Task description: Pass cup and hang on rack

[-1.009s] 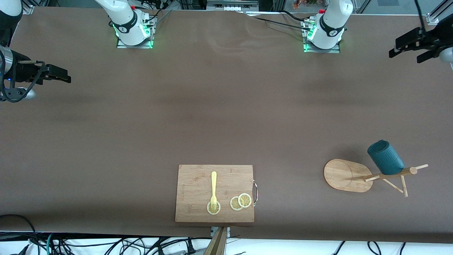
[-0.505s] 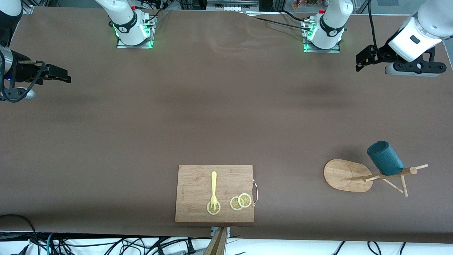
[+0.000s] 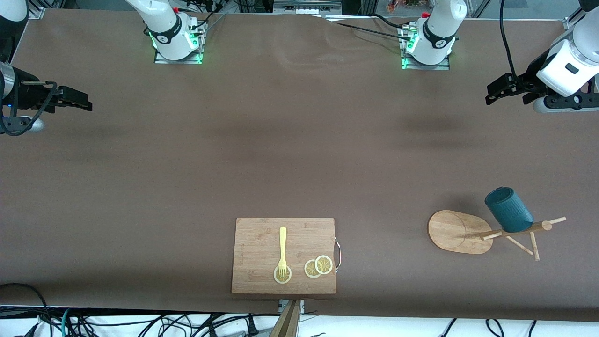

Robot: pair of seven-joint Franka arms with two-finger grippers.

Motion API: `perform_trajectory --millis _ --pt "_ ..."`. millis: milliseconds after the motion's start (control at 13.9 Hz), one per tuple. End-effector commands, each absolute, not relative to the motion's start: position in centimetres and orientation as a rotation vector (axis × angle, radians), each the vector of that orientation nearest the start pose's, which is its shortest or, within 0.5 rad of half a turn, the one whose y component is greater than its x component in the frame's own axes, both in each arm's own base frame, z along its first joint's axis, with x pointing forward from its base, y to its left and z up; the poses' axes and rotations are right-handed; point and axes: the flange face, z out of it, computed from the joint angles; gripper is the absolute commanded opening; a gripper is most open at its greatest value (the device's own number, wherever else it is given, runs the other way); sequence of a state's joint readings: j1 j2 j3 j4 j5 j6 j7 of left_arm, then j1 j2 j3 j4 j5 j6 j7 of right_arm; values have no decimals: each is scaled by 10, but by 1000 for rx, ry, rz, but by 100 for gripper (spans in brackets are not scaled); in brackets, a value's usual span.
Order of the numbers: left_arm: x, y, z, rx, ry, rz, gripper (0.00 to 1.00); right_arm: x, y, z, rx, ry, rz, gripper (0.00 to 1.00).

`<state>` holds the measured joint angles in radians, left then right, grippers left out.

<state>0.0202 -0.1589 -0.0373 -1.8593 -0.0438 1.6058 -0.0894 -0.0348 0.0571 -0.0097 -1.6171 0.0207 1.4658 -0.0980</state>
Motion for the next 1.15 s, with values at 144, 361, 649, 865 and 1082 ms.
perform_trajectory --millis 144,361,649,865,1082 --pt "500 -11 597 -3105 -105 134 100 563 -33 577 -3107 -58 157 100" --pt "500 -11 600 -3100 -114 128 100 570 -34 580 -3118 -51 72 100" --pt "504 -16 610 -3109 -99 88 100 568 -26 582 -3116 -55 48 100" --pt "513 -18 617 -3118 -77 65 100 566 -26 583 -3116 -57 48 100" --pt "513 -19 618 -3118 -75 68 100 565 -25 582 -3115 -59 60 100"
